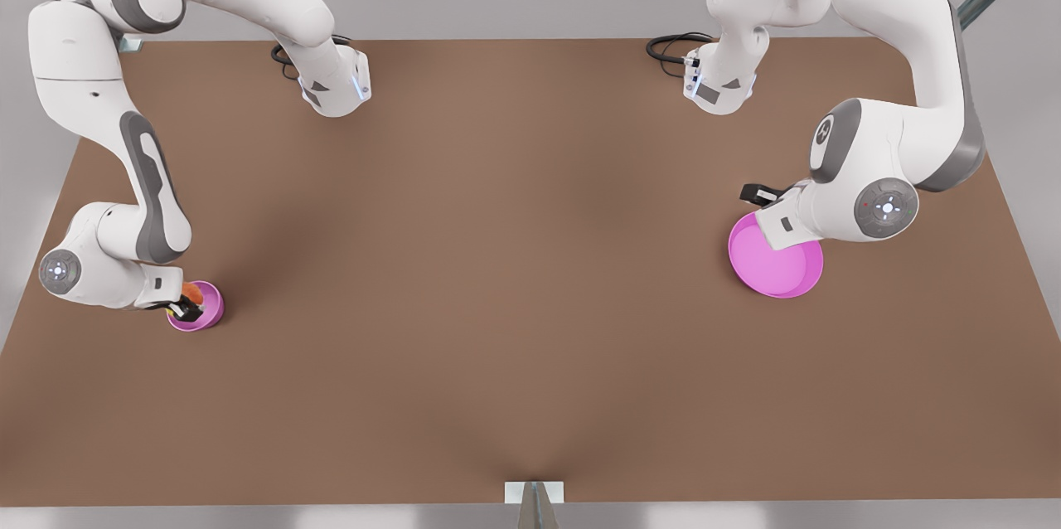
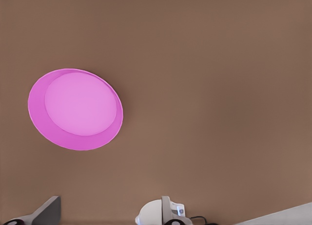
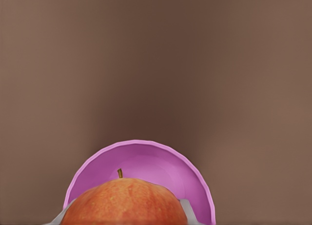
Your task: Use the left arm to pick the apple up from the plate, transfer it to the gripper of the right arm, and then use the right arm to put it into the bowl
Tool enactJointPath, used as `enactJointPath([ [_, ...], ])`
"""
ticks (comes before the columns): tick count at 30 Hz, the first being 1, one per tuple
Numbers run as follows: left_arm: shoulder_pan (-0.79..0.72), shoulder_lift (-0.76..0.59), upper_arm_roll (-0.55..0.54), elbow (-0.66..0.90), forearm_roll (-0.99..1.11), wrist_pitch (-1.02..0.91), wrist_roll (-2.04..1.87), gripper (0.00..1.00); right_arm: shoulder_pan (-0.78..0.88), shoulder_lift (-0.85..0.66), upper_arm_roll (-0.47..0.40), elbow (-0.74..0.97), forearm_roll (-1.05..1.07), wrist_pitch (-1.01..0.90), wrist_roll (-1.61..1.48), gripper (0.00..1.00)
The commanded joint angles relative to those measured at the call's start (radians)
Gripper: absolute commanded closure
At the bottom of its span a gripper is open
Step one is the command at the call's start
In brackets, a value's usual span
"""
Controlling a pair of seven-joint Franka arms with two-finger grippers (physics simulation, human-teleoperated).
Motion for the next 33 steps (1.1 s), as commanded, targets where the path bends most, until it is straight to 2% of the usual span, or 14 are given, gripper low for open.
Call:
enactJointPath([
  [1, 0.0, -0.001, 0.0, 0.001, 0.001, -0.003, 0.015, 0.0, -0.004, 0.001, 0.0, 0.001, 0.016, 0.007, -0.105, 0.52],
  [2, 0.0, -0.002, 0.0, 0.001, 0.001, -0.005, 0.015, 0.0, -0.004, 0.001, 0.0, 0.001, 0.016, 0.007, -0.103, 0.48],
  [3, -0.002, -0.003, 0.0, 0.001, 0.001, -0.01, 0.011, 0.0, -0.004, 0.002, 0.0, 0.001, 0.016, 0.007, -0.097, 0.0],
  [9, -0.003, -0.003, 0.0, 0.001, 0.001, -0.008, -0.02, 0.0, -0.002, 0.001, 0.0, 0.009, 0.019, 0.004, -0.092, 0.0],
  [11, -0.003, -0.003, 0.0, 0.002, 0.001, -0.007, -0.02, 0.0, 0.03, 0.042, 0.069, 0.131, 0.083, -0.105, 0.022, 0.0],
  [14, -0.003, -0.007, -0.002, 0.004, 0.007, -0.008, -0.018, 0.0, 0.283, 0.033, 0.066, 0.365, 0.025, -0.495, 1.28, 0.0],
  [16, -0.003, -0.009, -0.003, 0.005, 0.011, -0.008, -0.018, 0.0, 0.418, 0.045, 0.064, 0.406, -0.047, -0.803, 2.214, 0.0],
  [19, -0.008, -0.01, -0.006, 0.023, 0.062, -0.008, -0.018, 0.0, 0.541, 0.059, 0.064, 0.503, -0.036, -1.022, 2.615, 0.0],
  [20, -0.008, -0.01, -0.006, 0.048, 0.086, -0.008, -0.018, 0.0, 0.696, 0.047, -0.053, 0.589, -0.015, -1.11, 2.637, 0.0],
  [21, -0.011, -0.007, -0.006, 0.083, 0.133, -0.008, -0.02, 0.0, 0.786, -0.013, -0.242, 0.672, 0.131, -1.133, 2.623, 0.0],
  [23, -0.011, -0.003, -0.006, 0.083, 0.14, 0.001, -0.021, 0.0, 0.794, -0.028, -0.244, 0.718, 0.155, -1.106, 2.627, 0.0],
  [24, -0.011, -0.001, -0.006, 0.083, 0.137, 0.012, -0.078, 0.0, 0.802, -0.126, -0.278, 0.68, 0.27, -1.067, 2.646, 0.0],
  [26, -0.011, -0.001, -0.005, 0.083, 0.131, 0.024, -0.153, 0.0, 0.897, -0.377, -0.477, 0.382, 0.382, -0.871, 2.647, 0.0],
  [33, -0.014, 0.005, -0.005, 0.083, 0.129, 0.023, -0.158, 0.0, 0.843, -0.473, -0.48, 0.213, 0.379, -0.745, 2.64, 0.0],
])
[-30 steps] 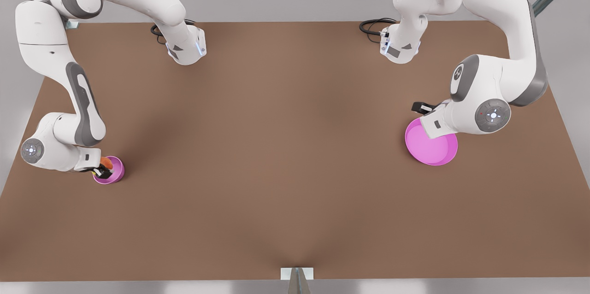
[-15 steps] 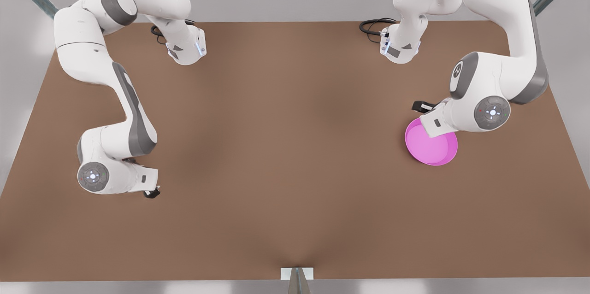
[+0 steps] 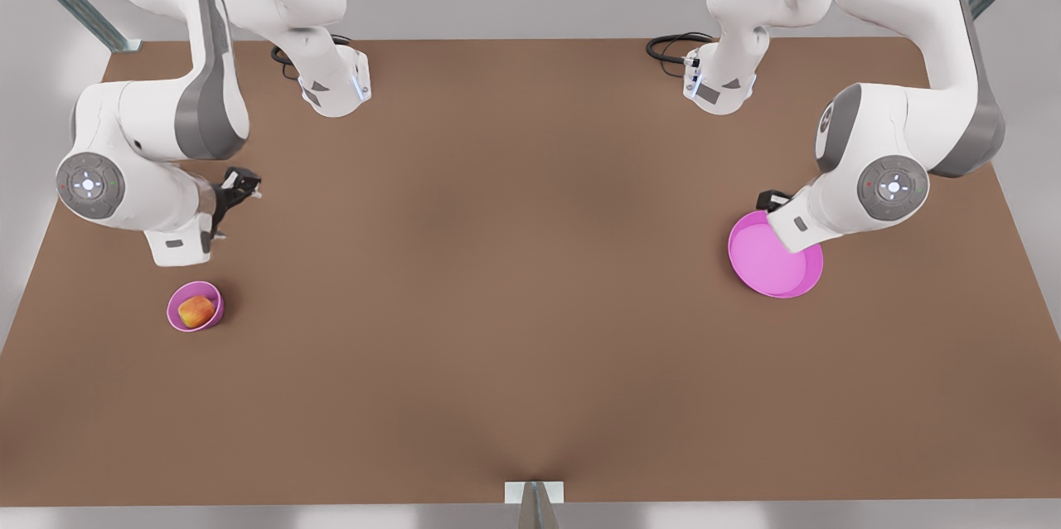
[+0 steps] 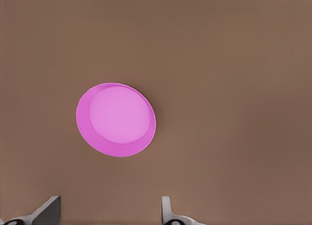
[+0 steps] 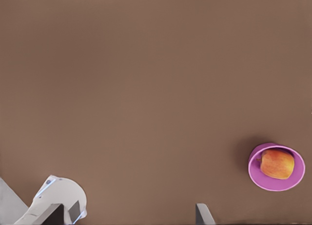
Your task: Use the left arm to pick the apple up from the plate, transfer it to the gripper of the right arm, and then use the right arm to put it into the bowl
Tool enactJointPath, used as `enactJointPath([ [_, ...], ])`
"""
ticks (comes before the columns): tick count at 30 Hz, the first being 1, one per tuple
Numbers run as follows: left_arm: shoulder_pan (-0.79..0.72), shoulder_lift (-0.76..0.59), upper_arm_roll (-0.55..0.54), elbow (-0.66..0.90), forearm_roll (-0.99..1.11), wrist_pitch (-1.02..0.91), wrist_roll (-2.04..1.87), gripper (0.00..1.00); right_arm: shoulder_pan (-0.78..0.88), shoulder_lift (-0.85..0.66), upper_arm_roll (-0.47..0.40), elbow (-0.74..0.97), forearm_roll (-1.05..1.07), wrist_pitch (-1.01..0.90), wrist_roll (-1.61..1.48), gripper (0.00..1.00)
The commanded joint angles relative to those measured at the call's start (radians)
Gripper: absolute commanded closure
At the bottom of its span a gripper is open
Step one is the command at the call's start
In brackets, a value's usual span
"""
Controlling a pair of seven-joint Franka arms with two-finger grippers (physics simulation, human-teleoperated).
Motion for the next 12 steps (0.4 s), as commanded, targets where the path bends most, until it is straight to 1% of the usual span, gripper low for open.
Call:
enactJointPath([
  [1, 0.0, -0.001, 0.0, 0.0, -0.001, 0.004, -0.085, 0.0, 0.0, -0.007, 0.001, -0.008, 0.021, 0.054, 0.894, 0.0],
  [12, -0.002, -0.001, 0.0, 0.0, -0.003, -0.004, -0.081, 0.0, -0.006, -0.023, 0.001, 0.012, 0.028, 0.076, 0.894, 0.0],
])
